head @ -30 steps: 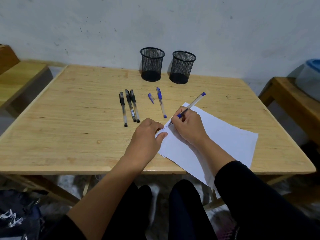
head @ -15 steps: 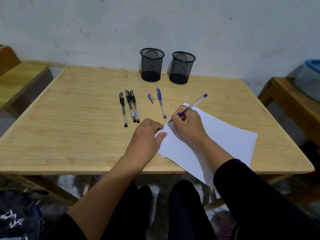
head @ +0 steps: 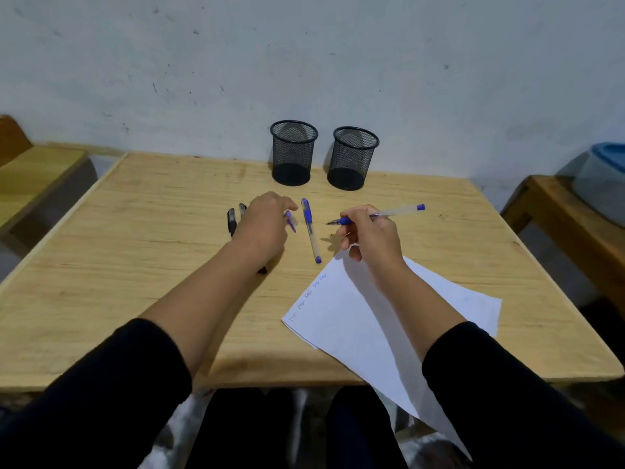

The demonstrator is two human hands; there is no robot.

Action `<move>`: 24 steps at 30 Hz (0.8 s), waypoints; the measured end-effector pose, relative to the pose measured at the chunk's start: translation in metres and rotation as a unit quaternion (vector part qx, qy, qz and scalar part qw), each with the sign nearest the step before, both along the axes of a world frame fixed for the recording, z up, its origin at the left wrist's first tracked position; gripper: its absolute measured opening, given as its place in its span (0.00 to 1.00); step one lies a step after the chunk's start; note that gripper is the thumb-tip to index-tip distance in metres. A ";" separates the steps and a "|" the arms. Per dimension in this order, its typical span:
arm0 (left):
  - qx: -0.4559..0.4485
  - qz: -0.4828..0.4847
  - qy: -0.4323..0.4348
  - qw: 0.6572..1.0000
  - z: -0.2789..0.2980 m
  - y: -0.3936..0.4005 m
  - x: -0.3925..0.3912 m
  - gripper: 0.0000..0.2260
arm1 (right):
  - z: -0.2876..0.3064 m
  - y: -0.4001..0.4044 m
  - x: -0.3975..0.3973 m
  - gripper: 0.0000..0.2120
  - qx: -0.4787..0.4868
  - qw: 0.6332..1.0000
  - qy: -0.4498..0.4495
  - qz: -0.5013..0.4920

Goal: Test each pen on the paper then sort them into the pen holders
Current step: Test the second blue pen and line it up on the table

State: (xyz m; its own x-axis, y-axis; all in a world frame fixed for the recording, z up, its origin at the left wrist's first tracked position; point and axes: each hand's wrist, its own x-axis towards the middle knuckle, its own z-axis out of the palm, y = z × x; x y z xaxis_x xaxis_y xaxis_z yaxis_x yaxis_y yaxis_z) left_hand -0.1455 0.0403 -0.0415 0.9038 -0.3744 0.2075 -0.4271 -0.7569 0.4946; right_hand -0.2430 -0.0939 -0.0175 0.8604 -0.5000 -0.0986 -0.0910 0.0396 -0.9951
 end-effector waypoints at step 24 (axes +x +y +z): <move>-0.180 -0.015 0.050 0.982 0.020 0.004 -0.033 0.08 | 0.004 0.001 0.005 0.08 0.028 0.996 -0.080 0.022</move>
State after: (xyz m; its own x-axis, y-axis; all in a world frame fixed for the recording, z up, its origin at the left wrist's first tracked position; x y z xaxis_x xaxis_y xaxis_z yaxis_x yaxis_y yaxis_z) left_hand -0.1787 0.0438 -0.0215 0.9157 -0.3202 0.2427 -0.3830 -0.5130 0.7682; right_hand -0.2378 -0.0932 -0.0136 0.8882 -0.4591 0.0161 0.0666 0.0940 -0.9933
